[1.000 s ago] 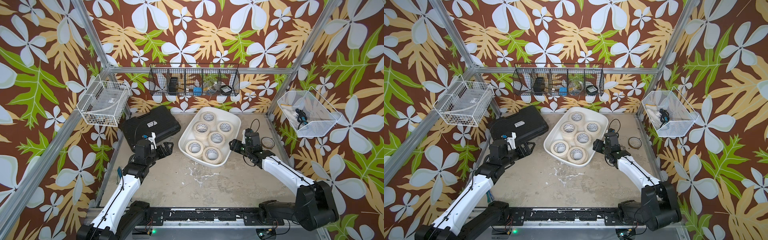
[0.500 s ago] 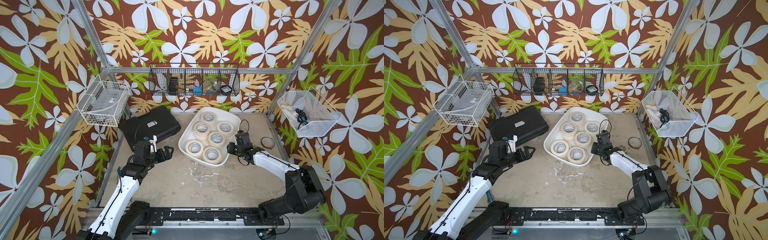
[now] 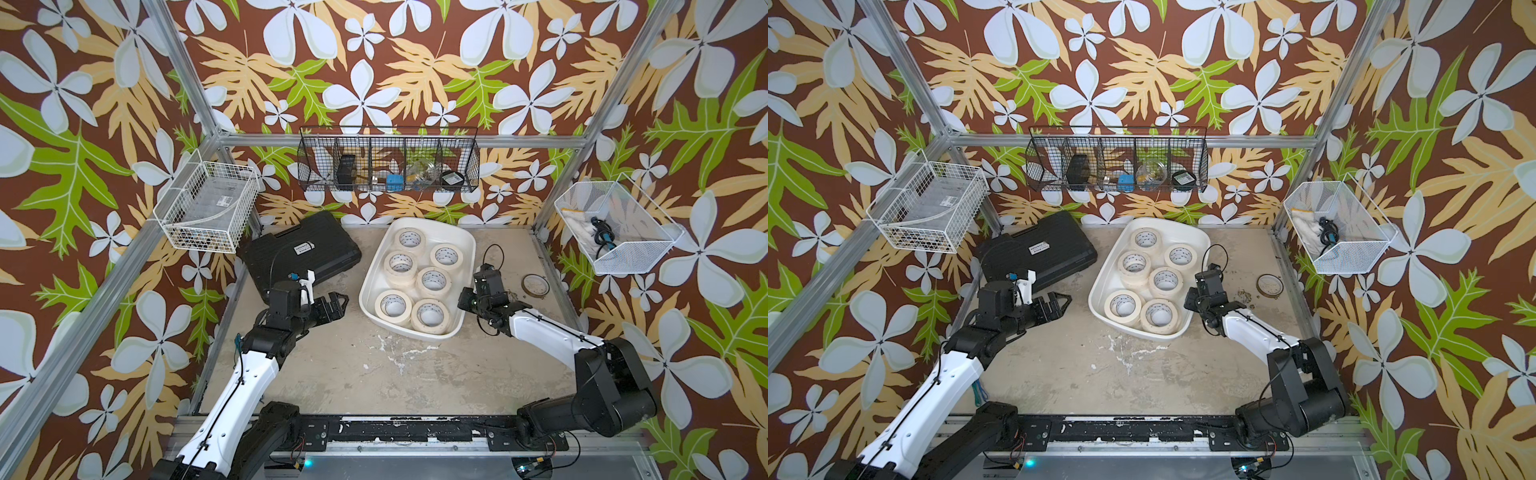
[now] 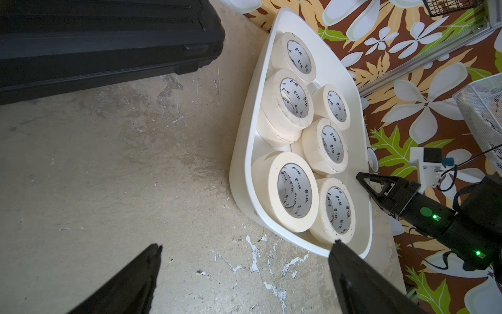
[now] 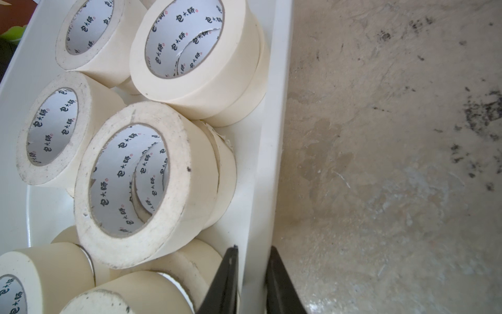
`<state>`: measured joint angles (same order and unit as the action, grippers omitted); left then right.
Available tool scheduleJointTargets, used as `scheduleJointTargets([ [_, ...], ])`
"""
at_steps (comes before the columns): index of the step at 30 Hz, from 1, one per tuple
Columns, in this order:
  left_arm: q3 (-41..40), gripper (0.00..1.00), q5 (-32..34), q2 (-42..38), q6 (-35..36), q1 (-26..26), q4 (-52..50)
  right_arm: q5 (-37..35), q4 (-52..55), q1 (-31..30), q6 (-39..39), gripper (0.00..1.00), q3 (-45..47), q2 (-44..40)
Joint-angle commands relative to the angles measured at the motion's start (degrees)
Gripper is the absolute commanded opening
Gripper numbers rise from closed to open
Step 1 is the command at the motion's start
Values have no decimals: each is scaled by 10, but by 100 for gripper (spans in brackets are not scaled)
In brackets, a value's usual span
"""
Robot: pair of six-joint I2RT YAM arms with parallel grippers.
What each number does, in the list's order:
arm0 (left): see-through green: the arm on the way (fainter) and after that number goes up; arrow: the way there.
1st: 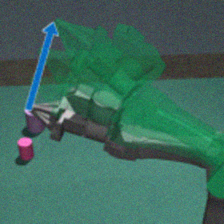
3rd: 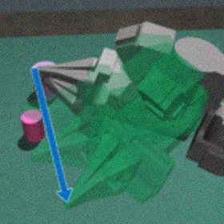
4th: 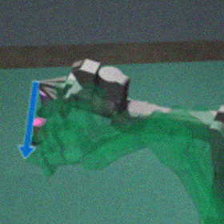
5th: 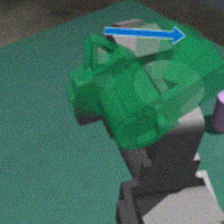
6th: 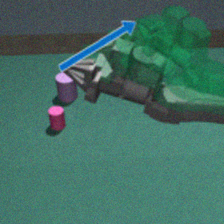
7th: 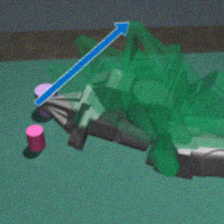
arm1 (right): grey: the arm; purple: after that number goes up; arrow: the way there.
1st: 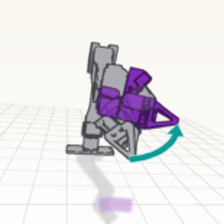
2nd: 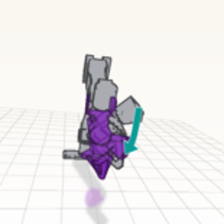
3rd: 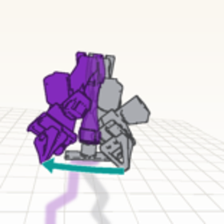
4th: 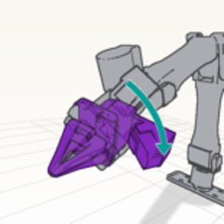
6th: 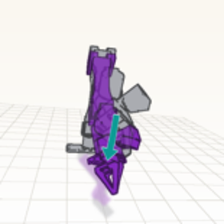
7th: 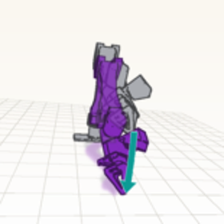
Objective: Take out the art tape in the storage box
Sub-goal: Move the storage box to the center of the board.
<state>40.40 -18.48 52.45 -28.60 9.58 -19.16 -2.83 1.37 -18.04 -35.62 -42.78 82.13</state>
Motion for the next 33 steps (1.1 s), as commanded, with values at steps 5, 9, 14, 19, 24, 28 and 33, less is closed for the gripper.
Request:
scheduleJointTargets([
  [5,32,100,-8,37,-12,10,9,12,50,-3,62,4,45,-71],
  [9,42,98,2,54,-14,34,13,24,55,-3,64,3,76,-114],
  [14,45,96,36,75,-11,86,21,47,57,-3,88,2,90,-133],
  [19,75,95,67,113,3,153,11,71,65,-14,108,2,79,-133],
  [24,116,94,117,153,9,207,0,83,55,-26,102,2,87,-147],
  [28,134,89,157,189,7,237,-4,82,52,-43,100,2,85,-139],
  [33,160,80,174,238,-1,246,-18,74,51,-50,75,2,77,-128],
])
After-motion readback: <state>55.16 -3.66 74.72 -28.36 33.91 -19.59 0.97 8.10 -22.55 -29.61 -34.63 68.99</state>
